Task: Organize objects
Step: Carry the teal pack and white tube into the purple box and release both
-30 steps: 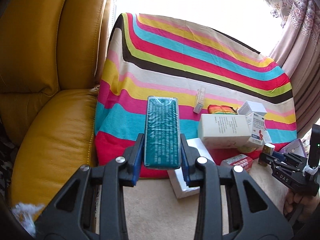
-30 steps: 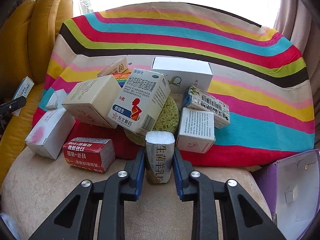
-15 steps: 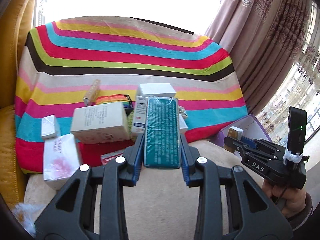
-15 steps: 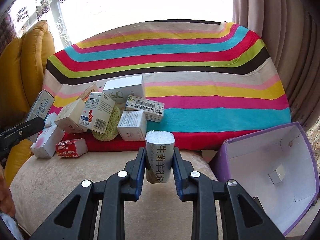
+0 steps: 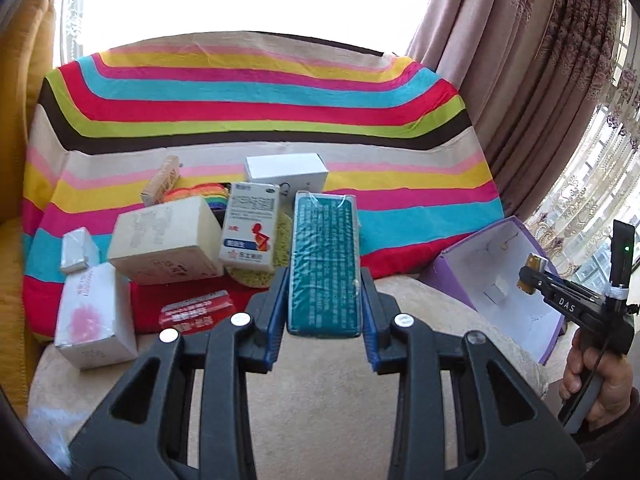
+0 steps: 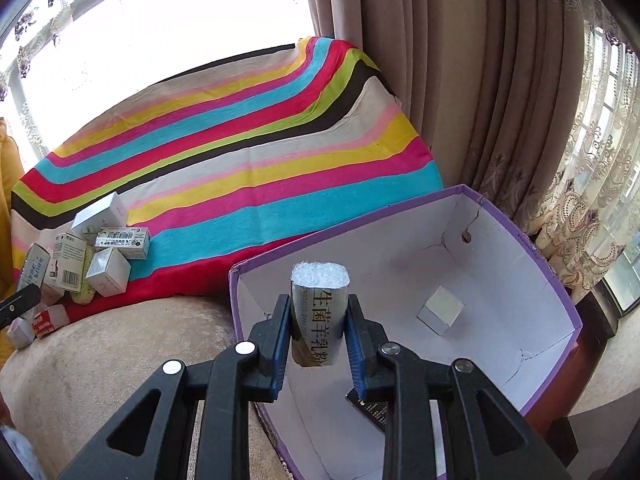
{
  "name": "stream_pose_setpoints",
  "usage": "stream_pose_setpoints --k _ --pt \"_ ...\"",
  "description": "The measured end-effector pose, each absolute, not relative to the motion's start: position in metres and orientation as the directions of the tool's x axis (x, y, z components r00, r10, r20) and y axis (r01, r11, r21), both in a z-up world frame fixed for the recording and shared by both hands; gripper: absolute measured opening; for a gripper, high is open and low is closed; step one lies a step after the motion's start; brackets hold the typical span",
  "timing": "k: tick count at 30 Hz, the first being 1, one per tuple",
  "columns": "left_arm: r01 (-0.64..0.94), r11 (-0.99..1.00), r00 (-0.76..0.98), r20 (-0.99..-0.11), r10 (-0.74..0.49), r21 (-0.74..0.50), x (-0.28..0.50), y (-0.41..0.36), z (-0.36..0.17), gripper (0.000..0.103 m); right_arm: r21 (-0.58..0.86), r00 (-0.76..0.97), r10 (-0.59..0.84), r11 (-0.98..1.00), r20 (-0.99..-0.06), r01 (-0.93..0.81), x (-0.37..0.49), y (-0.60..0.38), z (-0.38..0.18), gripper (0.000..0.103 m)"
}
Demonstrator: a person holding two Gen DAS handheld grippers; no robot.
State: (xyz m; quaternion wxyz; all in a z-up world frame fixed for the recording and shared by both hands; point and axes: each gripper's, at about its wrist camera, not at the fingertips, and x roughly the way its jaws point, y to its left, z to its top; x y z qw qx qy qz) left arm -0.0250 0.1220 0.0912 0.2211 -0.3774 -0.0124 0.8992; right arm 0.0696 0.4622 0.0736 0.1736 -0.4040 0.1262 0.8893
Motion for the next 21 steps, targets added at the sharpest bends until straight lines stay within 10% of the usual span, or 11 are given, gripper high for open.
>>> stream_pose_setpoints --k 14,21 --pt "-0.035 -0.996 -0.935 -0.354 0.003 0.084 0.117 -0.011 0.256 0.037 0.115 -0.699 0.097 -0.961 -0.709 -0.250 0.064 0.400 0.097 0.027" --pt "-0.280 -0.959 -0.875 -0.402 0.270 -0.035 0.119 0.030 0.268 0.037 0.107 -0.731 0.130 -0.957 -0.670 -0.268 0.089 0.413 0.116 0.027"
